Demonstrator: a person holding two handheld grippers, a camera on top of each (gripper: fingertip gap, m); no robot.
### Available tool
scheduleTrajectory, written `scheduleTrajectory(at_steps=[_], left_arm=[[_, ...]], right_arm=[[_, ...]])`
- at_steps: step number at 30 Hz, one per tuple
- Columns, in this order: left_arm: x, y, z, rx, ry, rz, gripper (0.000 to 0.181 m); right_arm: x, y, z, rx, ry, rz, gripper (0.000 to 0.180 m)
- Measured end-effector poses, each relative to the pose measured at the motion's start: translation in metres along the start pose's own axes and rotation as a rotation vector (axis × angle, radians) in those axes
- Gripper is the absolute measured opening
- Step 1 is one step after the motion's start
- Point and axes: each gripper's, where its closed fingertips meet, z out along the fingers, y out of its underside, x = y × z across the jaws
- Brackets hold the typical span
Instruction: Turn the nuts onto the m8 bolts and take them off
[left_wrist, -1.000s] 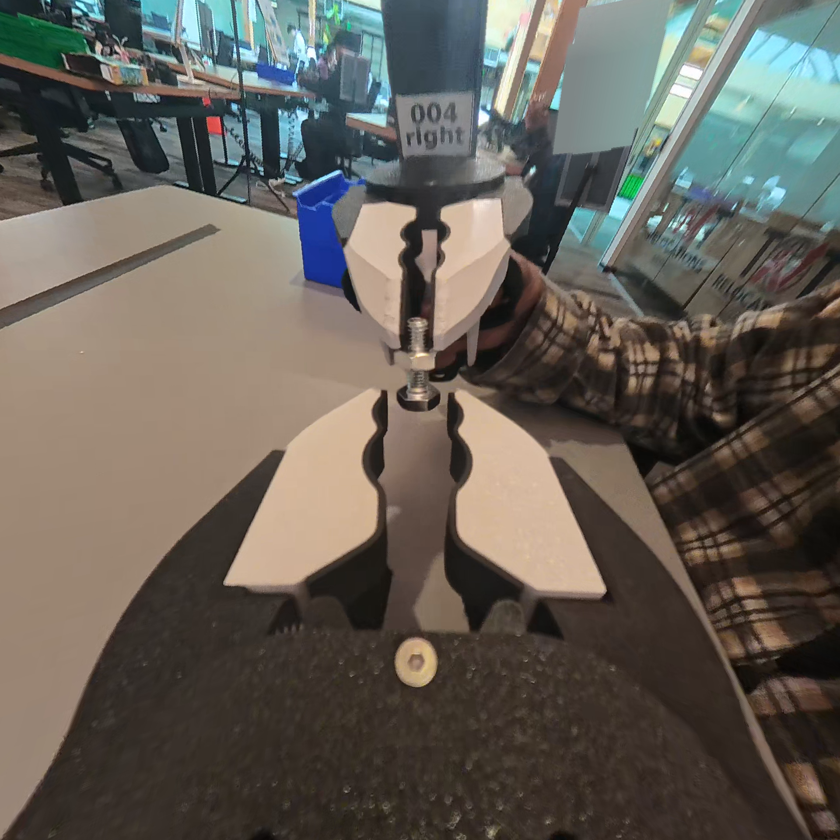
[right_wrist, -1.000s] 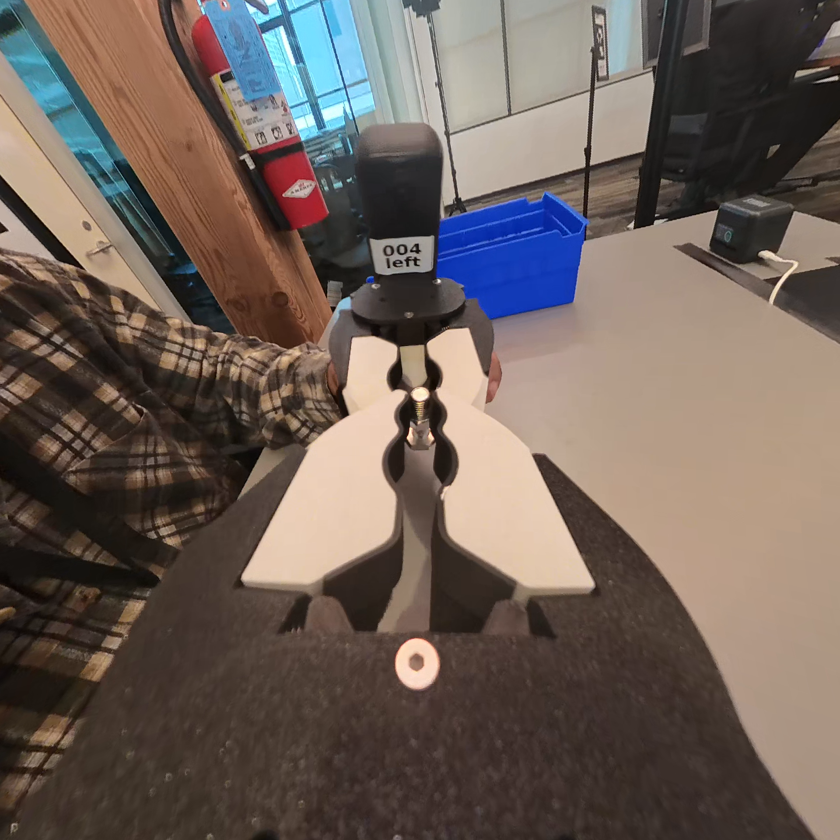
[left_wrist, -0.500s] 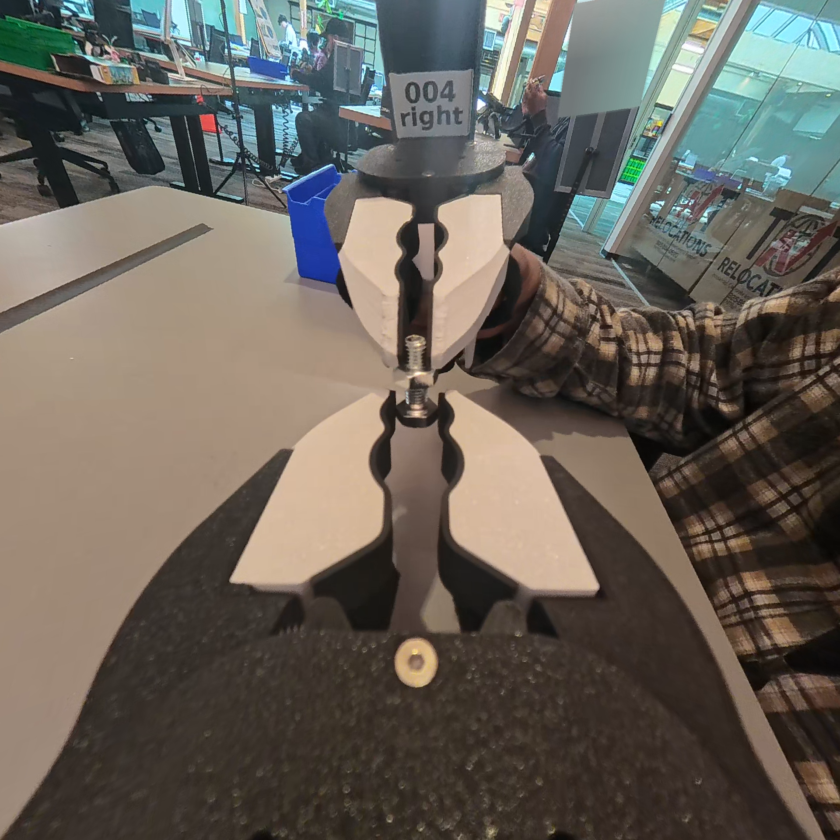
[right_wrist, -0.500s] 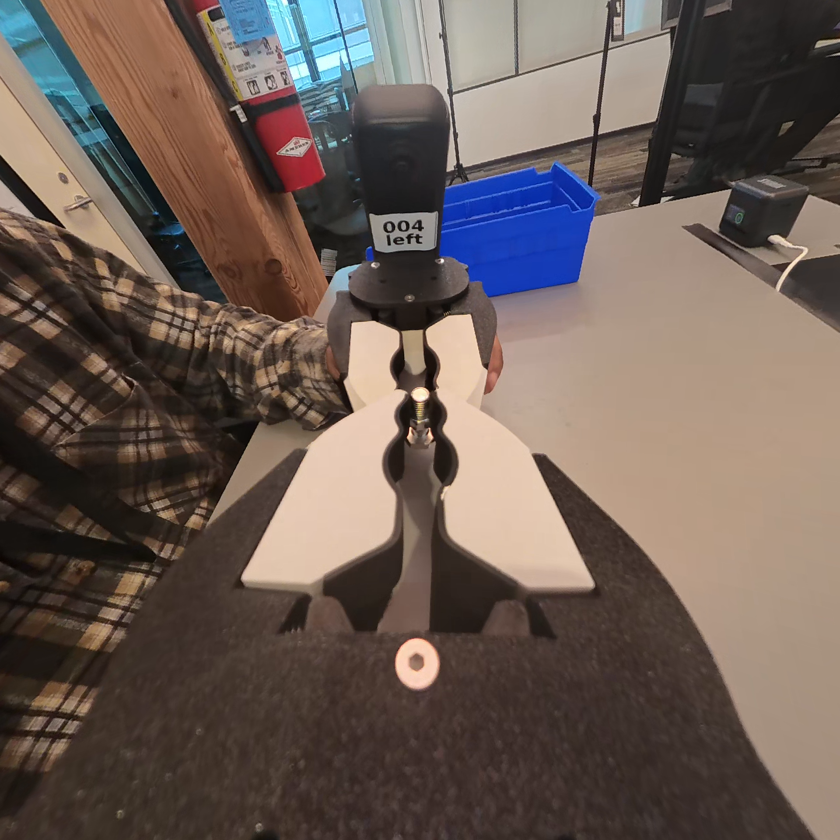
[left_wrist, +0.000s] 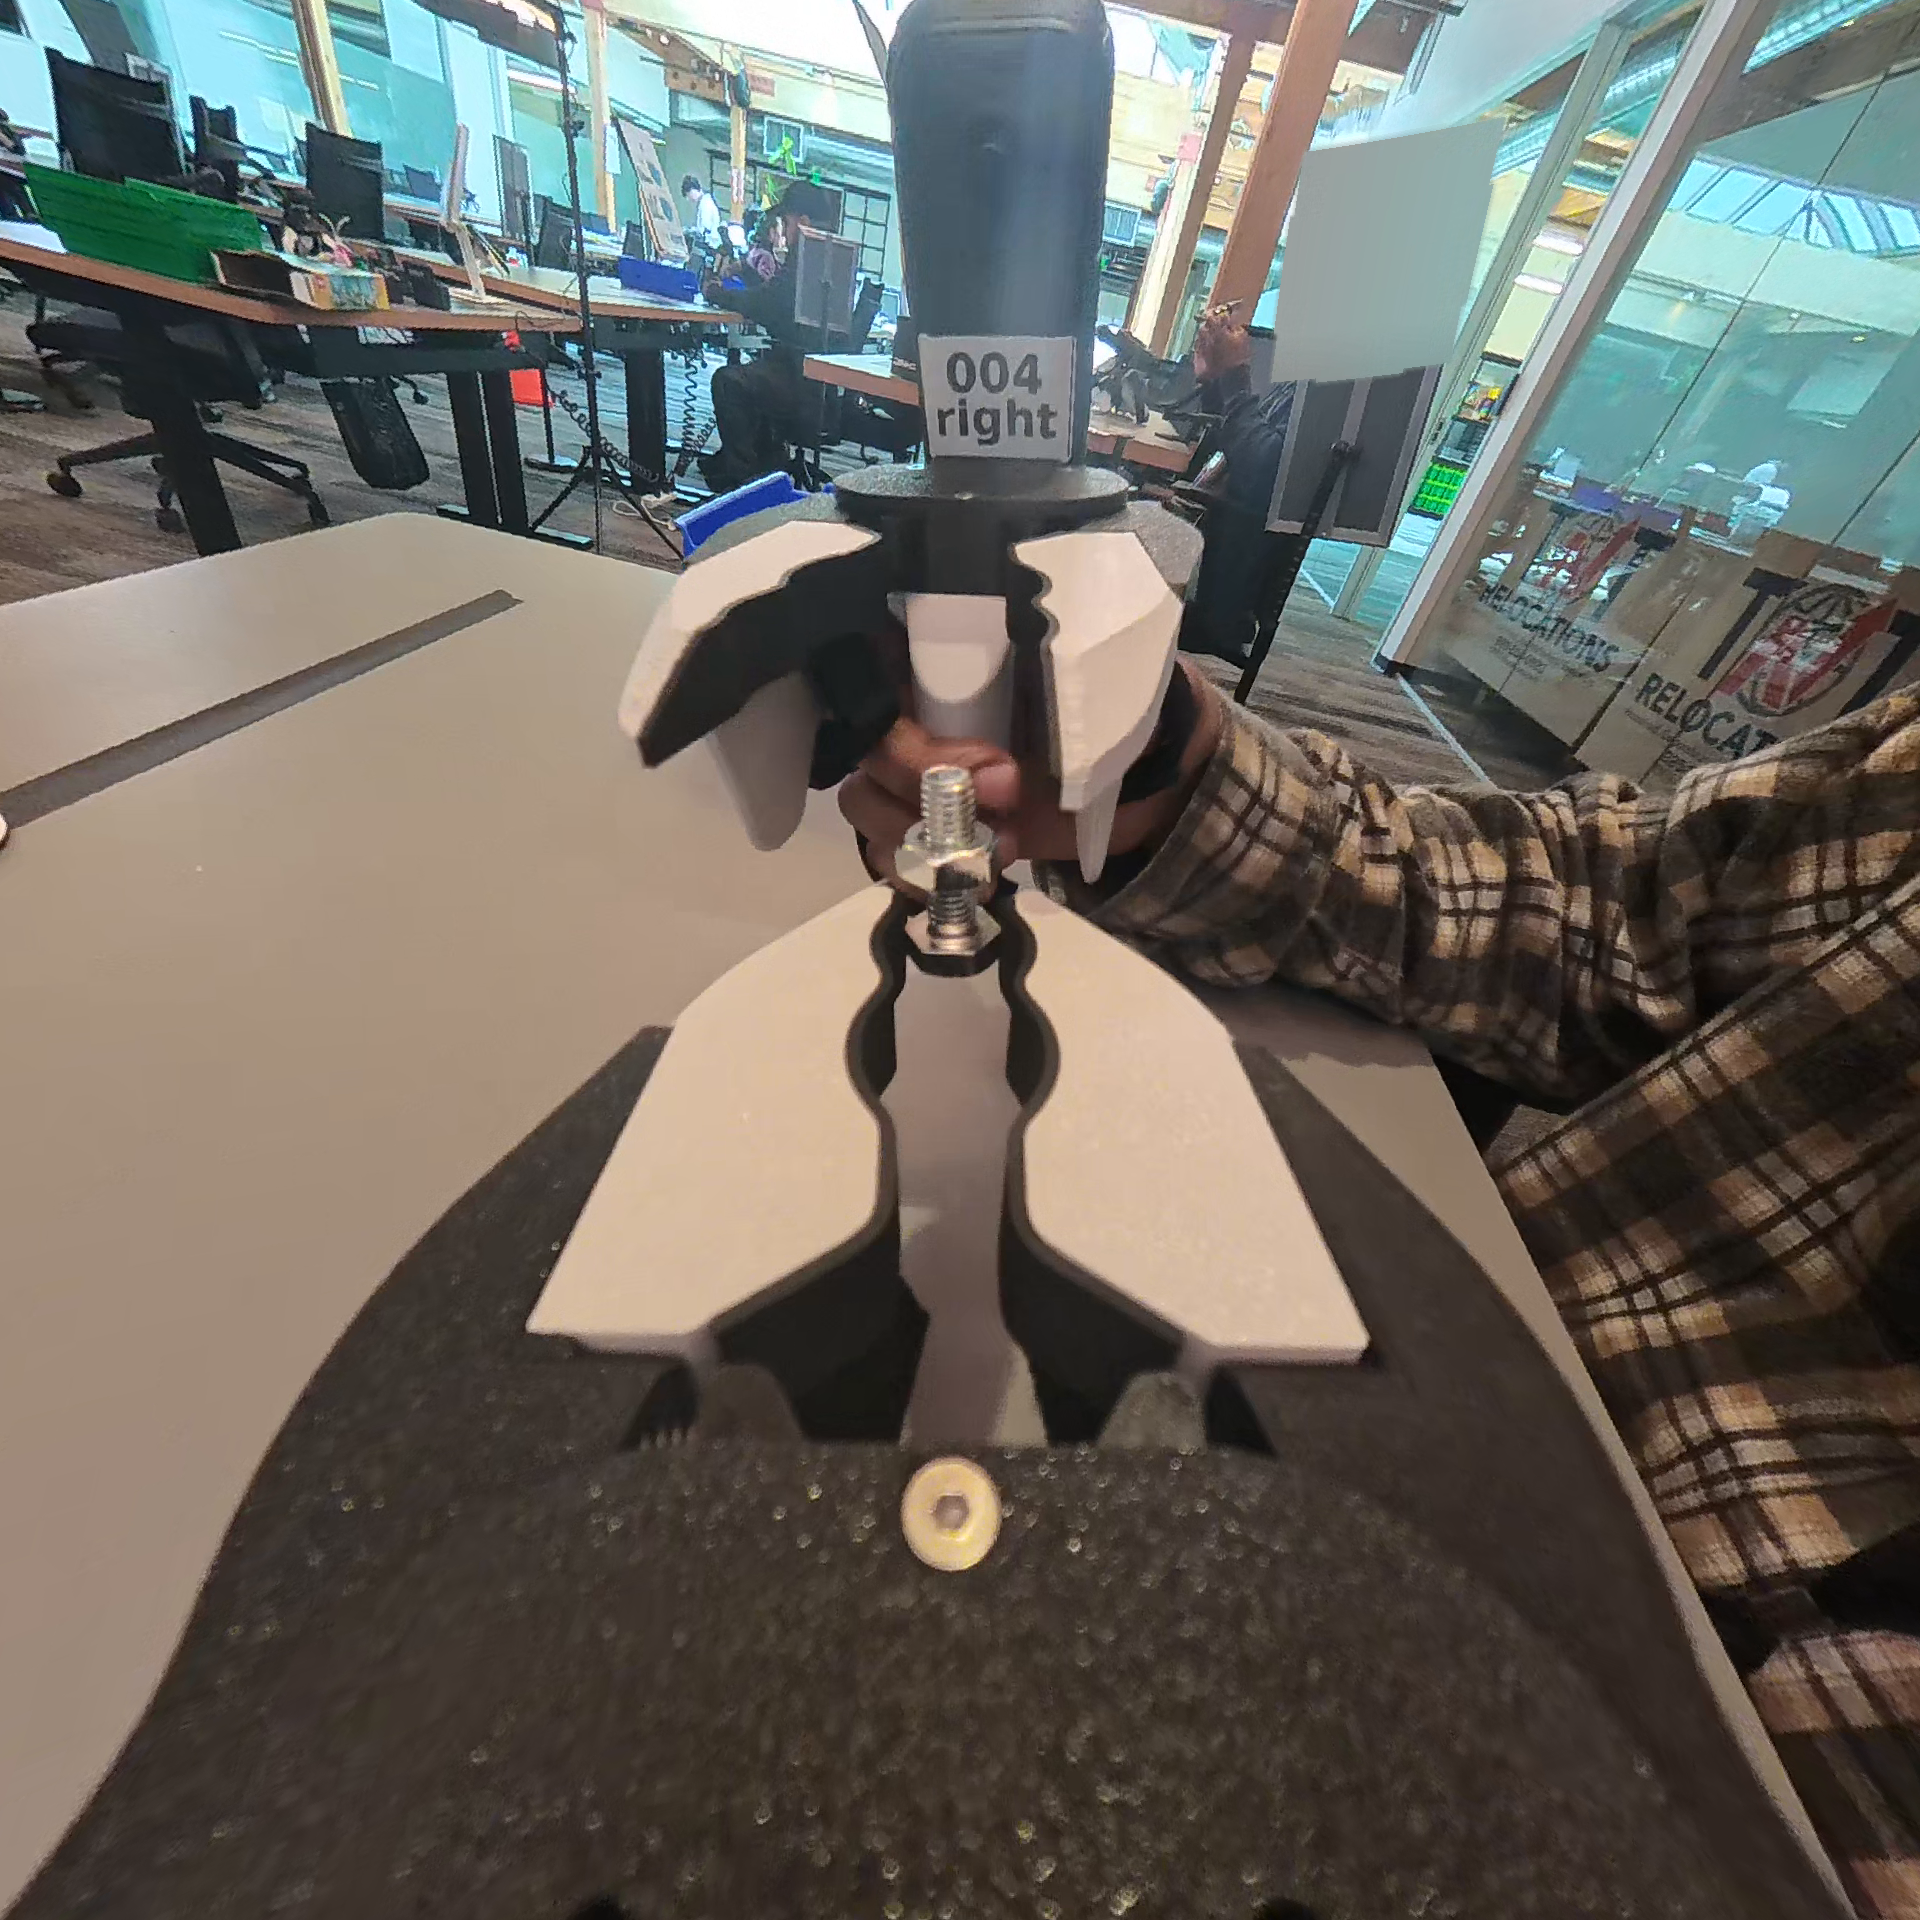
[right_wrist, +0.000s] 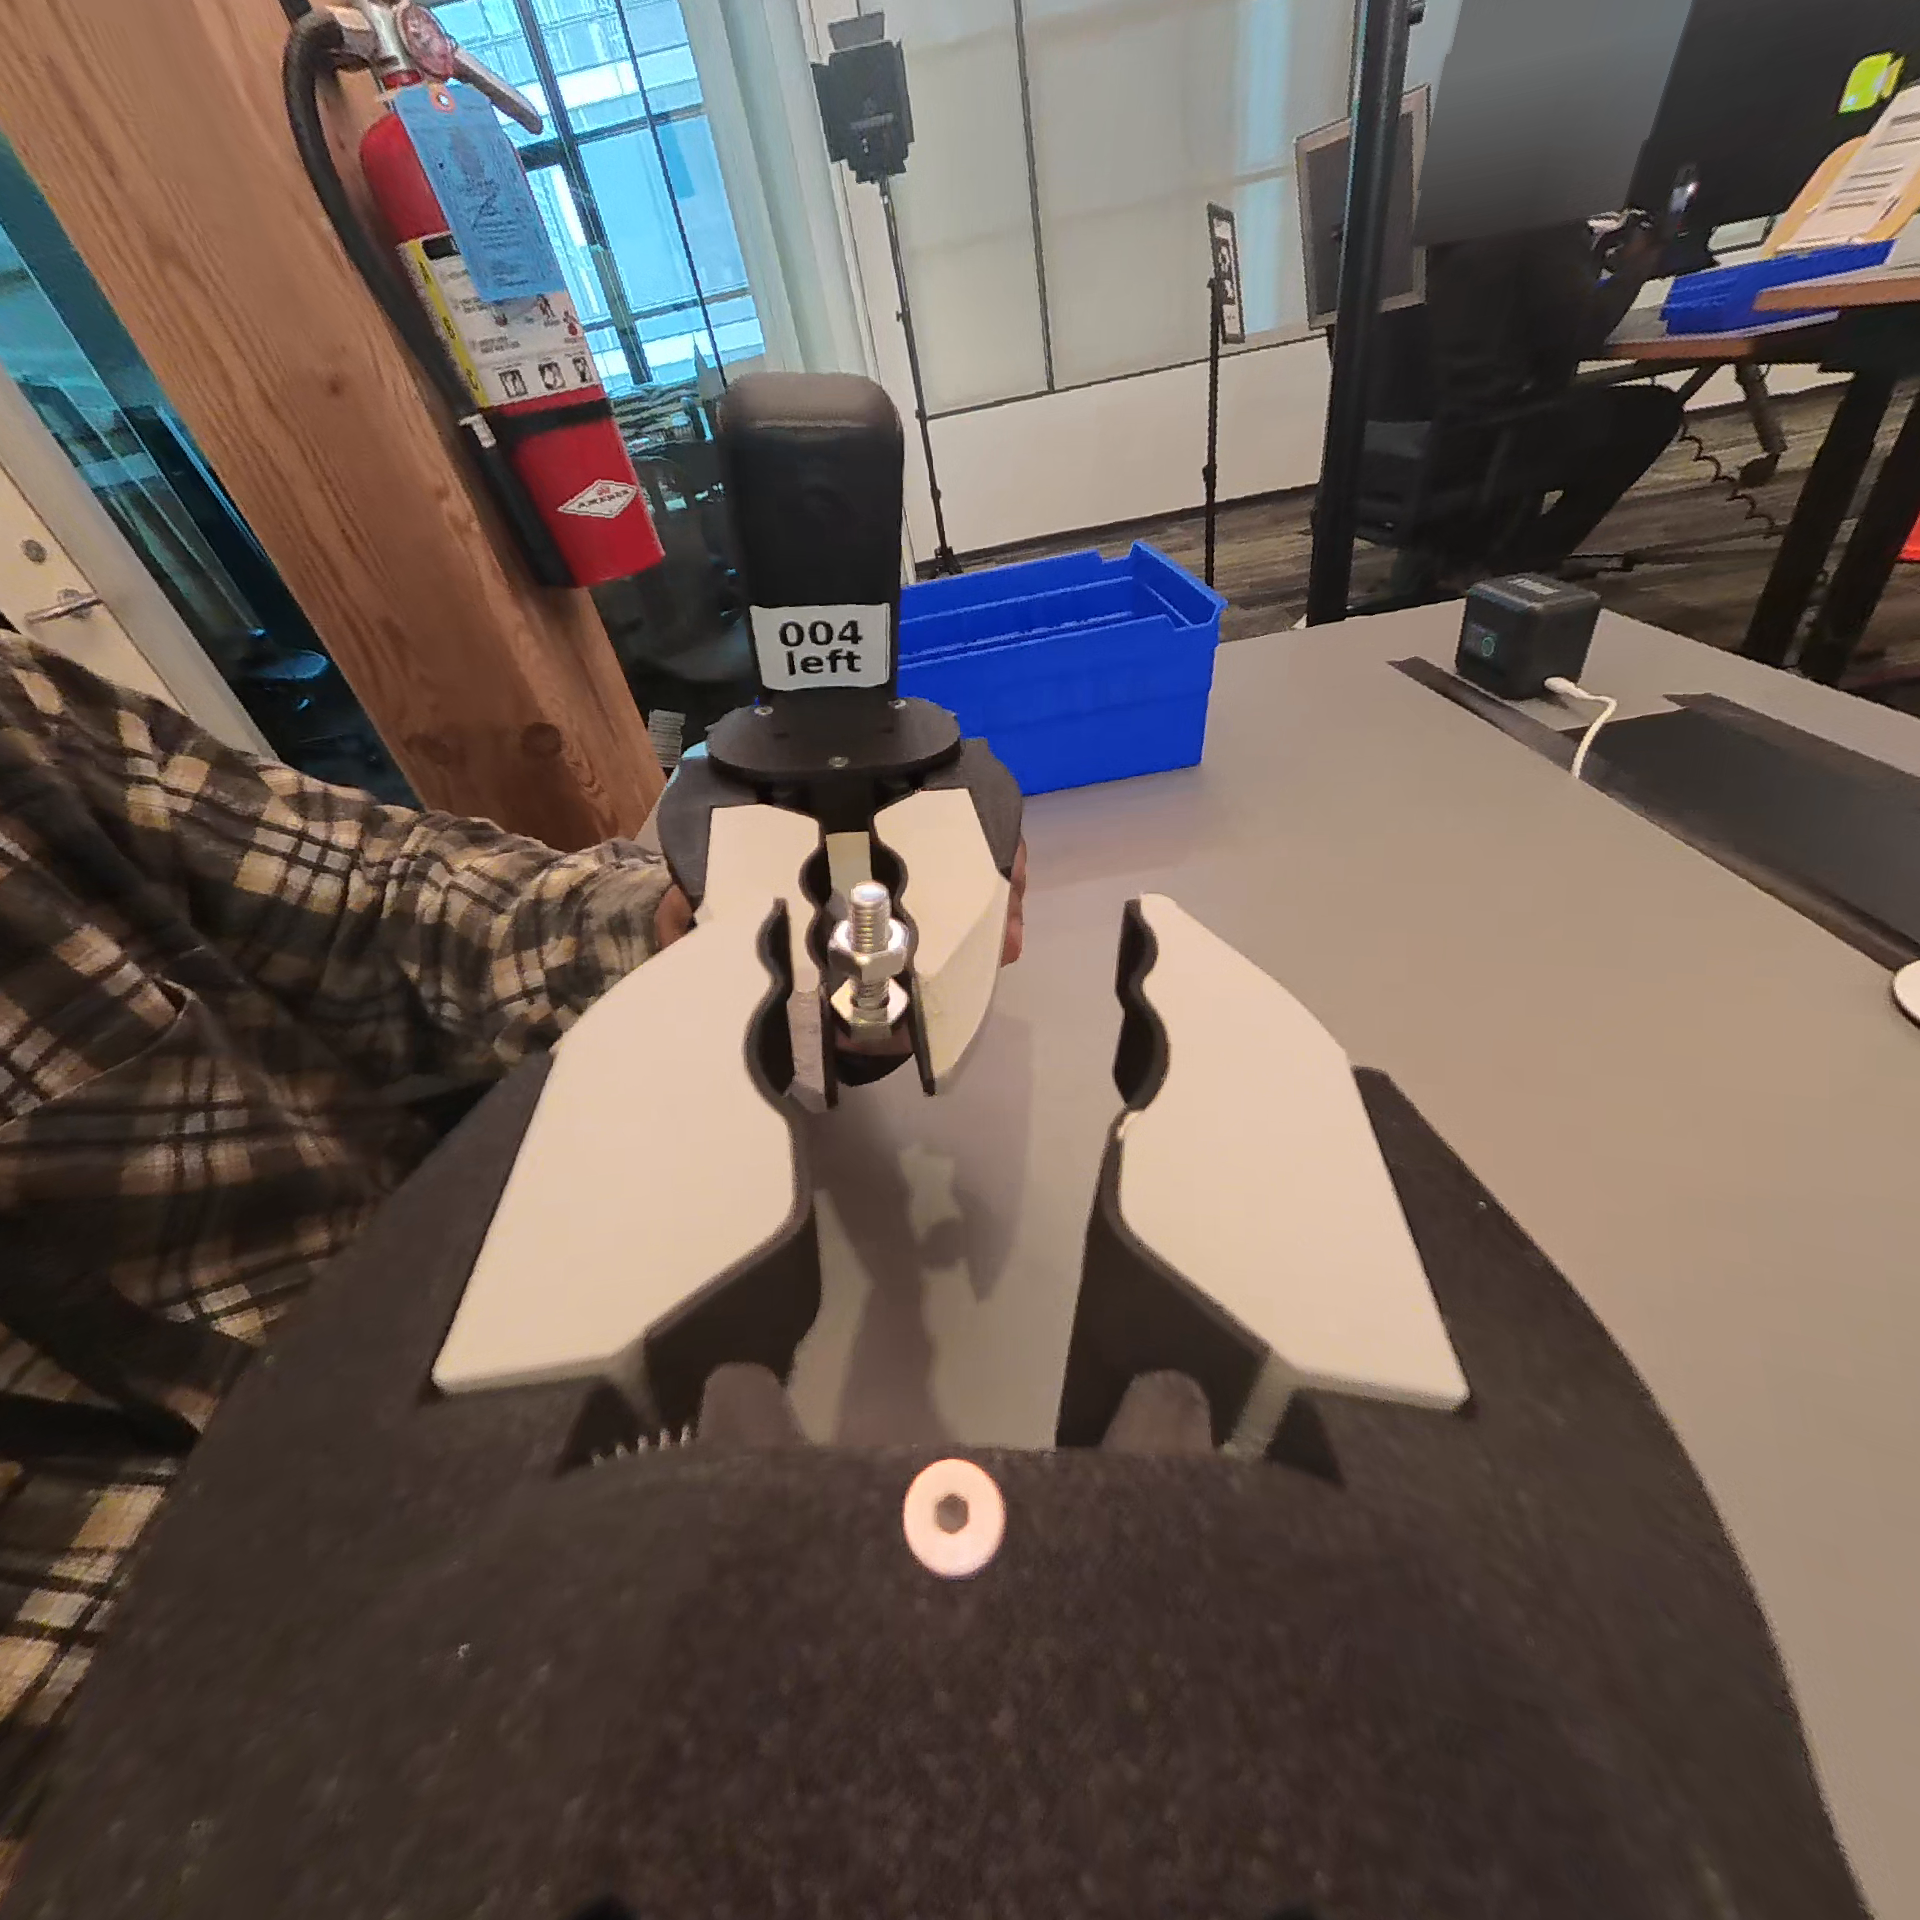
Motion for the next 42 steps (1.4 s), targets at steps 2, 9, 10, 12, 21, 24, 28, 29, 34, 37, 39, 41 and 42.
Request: scheduleTrajectory(at_steps=[2,9,10,12,21,24,28,29,34,37,39,41,42], left_arm=[[0.000,-0.002,-0.001,0.014,0.001,-0.001,0.016],[0.004,-0.009,-0.003,0.040,0.012,0.014,0.016],[0.005,-0.009,-0.003,0.040,0.010,0.018,0.016],[0.005,-0.008,-0.002,0.041,0.012,0.017,0.016],[0.005,-0.013,-0.004,0.062,0.008,0.024,0.016],[0.006,-0.011,-0.003,0.060,0.010,0.024,0.016],[0.006,-0.014,-0.006,0.066,0.005,0.032,0.016],[0.006,-0.014,-0.006,0.068,0.001,0.033,0.016],[0.005,-0.012,-0.004,0.063,-0.002,0.033,0.016],[0.005,-0.015,-0.006,0.071,-0.009,0.045,0.016],[0.005,-0.016,-0.007,0.077,-0.007,0.042,0.016],[0.005,-0.014,-0.006,0.069,-0.008,0.044,0.016],[0.005,-0.013,-0.005,0.066,-0.007,0.043,0.016]], right_arm=[[0.000,0.001,0.002,-0.004,0.001,0.001,0.060],[0.014,-0.004,-0.010,0.023,0.067,0.011,0.060],[0.012,-0.008,-0.010,0.046,0.051,0.022,0.061],[0.003,-0.009,-0.004,0.054,0.009,0.024,0.062],[0.009,-0.013,-0.008,0.069,0.041,0.033,0.067],[0.002,-0.005,0.005,0.014,0.032,0.006,0.071],[0.022,-0.006,-0.012,0.044,0.108,0.039,0.071],[0.021,-0.010,-0.015,0.066,0.098,0.053,0.071],[0.005,-0.003,0.007,0.008,0.055,0.020,0.079],[0.023,-0.002,-0.007,0.019,0.128,0.039,0.081],[0.026,-0.009,-0.015,0.061,0.131,0.062,0.082],[0.016,-0.012,-0.008,0.066,0.093,0.053,0.087],[0.010,-0.010,-0.001,0.049,0.073,0.043,0.089]])
